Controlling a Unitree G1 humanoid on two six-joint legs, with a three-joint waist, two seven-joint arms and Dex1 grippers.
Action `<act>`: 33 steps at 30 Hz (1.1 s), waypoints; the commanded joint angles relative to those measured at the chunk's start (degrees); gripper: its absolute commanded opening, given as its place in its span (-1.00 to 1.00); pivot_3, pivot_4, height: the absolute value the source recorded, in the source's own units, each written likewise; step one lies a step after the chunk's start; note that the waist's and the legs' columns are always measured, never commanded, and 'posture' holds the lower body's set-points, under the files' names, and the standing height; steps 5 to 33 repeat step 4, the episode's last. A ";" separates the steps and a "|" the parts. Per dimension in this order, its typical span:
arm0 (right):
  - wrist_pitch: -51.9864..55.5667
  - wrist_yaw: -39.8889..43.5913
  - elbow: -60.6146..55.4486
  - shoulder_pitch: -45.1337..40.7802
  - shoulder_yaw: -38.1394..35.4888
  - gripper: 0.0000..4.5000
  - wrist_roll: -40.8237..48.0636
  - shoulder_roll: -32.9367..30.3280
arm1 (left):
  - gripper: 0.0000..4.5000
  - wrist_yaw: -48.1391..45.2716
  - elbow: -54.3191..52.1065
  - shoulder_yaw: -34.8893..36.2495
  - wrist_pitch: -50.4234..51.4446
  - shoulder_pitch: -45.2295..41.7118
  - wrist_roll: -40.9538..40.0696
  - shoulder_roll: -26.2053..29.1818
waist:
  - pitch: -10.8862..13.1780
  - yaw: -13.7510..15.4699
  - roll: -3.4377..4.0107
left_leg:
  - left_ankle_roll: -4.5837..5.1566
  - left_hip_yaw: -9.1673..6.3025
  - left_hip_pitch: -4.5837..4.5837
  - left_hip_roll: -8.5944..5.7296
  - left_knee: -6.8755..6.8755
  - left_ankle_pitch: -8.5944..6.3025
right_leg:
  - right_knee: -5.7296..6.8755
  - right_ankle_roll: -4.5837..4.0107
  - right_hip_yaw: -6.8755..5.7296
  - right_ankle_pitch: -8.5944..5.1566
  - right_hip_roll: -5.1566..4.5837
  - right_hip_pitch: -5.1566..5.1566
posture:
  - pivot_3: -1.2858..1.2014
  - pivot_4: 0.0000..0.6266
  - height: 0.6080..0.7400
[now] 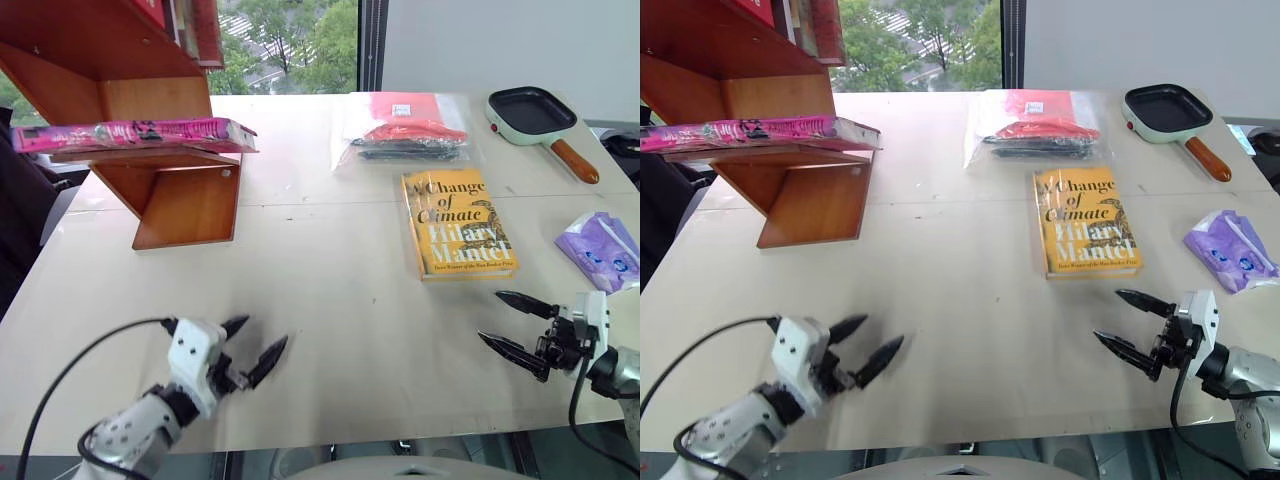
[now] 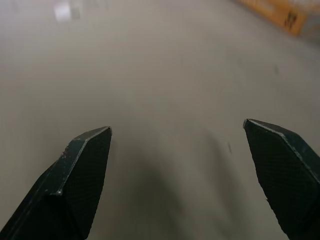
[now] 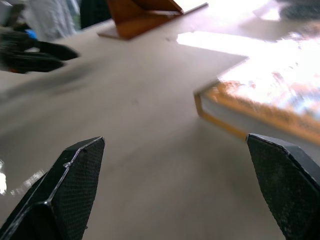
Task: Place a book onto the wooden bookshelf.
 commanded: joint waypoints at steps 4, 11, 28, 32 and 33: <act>-12.51 -0.84 7.76 1.28 -0.62 1.00 -5.48 1.44 | 0.98 1.45 2.09 -3.50 -2.96 -0.45 5.46 -2.96 | -0.11 0.29 0.15 | 0.01 -0.01 0.08 0.01 0.01 0.01 | 0.04 0.18 -0.18 -0.11 0.04 0.03 | 0.03 -0.52 0.92; -12.51 -0.84 7.76 1.28 -0.62 1.00 -5.48 1.44 | 0.98 1.45 2.09 -3.50 -2.96 -0.45 5.46 -2.96 | -0.11 0.29 0.15 | 0.01 -0.01 0.08 0.01 0.01 0.01 | 0.04 0.18 -0.18 -0.11 0.04 0.03 | 0.03 -0.52 0.92; -12.51 -0.84 7.76 1.28 -0.62 1.00 -5.48 1.44 | 0.98 1.45 2.09 -3.50 -2.96 -0.45 5.46 -2.96 | -0.11 0.29 0.15 | 0.01 -0.01 0.08 0.01 0.01 0.01 | 0.04 0.18 -0.18 -0.11 0.04 0.03 | 0.03 -0.52 0.92; -12.51 -0.84 7.76 1.28 -0.62 1.00 -5.48 1.44 | 0.98 1.45 2.09 -3.50 -2.96 -0.45 5.46 -2.96 | -0.11 0.29 0.15 | 0.01 -0.01 0.08 0.01 0.01 0.01 | 0.04 0.18 -0.18 -0.11 0.04 0.03 | 0.03 -0.52 0.92; -12.51 -0.84 7.76 1.28 -0.62 1.00 -5.48 1.44 | 0.98 1.45 2.09 -3.50 -2.96 -0.45 5.46 -2.96 | -0.11 0.29 0.15 | 0.01 -0.01 0.08 0.01 0.01 0.01 | 0.04 0.18 -0.18 -0.11 0.04 0.03 | 0.03 -0.52 0.92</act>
